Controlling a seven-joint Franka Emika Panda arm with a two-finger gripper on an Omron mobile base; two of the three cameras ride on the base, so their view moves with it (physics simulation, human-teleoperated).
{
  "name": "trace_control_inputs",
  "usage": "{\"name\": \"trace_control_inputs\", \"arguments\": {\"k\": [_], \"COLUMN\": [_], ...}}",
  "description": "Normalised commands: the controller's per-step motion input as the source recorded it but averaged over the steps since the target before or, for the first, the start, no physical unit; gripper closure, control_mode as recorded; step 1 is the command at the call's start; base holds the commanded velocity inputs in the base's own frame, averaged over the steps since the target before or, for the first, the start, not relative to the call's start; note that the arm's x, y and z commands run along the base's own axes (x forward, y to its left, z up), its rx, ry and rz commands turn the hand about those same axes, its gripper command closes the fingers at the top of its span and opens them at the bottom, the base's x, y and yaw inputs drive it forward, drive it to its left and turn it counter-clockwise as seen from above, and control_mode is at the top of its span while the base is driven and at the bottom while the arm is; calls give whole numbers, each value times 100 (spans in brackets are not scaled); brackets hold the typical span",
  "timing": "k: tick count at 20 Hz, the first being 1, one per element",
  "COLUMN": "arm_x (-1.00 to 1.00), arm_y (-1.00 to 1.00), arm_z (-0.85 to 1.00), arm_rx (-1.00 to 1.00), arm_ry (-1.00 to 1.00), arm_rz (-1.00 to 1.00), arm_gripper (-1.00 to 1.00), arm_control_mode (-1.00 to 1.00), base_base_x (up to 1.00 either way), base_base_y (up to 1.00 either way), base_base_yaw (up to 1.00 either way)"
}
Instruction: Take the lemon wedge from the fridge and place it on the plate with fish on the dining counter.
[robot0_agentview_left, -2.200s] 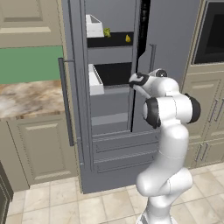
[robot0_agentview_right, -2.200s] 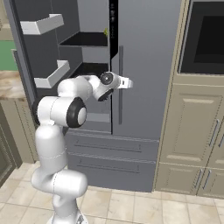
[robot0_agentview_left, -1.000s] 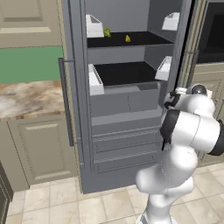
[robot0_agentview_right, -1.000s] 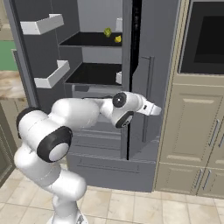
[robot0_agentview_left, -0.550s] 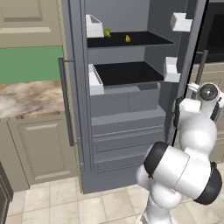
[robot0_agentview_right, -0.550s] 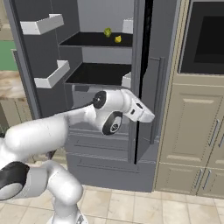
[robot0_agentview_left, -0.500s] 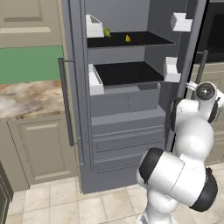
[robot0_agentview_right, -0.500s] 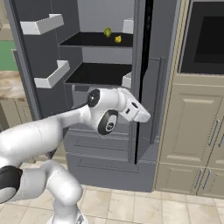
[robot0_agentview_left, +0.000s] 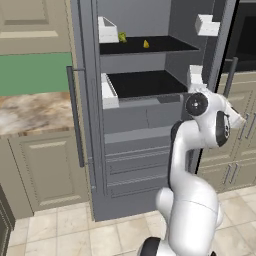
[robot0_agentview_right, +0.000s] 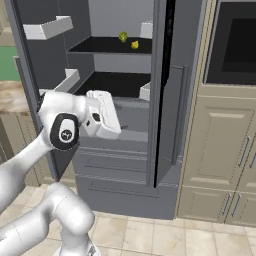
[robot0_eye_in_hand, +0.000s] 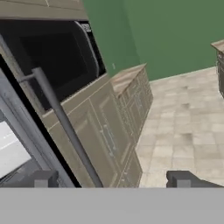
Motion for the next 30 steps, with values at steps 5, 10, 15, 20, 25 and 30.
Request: {"name": "trace_control_inputs", "arguments": {"k": [5,10,15,20,25,30], "arm_x": [30,37,86,92,76,37], "arm_y": [92,34,-21,-33,-55,-92], "arm_z": [43,2,0,0,-6,-20], "arm_rx": [-17,-14,3,1,0,-4], "arm_ry": [6,14,20,24,19,22], "arm_rz": [-38,-13,0,0,-2,-6], "arm_gripper": [-100,-100,-100,-100,-100,-100], "arm_control_mode": [-100,-100,-100,-100,-100,-100], "base_base_x": [0,0,0,0,0,0], "base_base_y": [0,0,0,0,0,0], "base_base_yaw": [0,0,0,0,0,0]}}
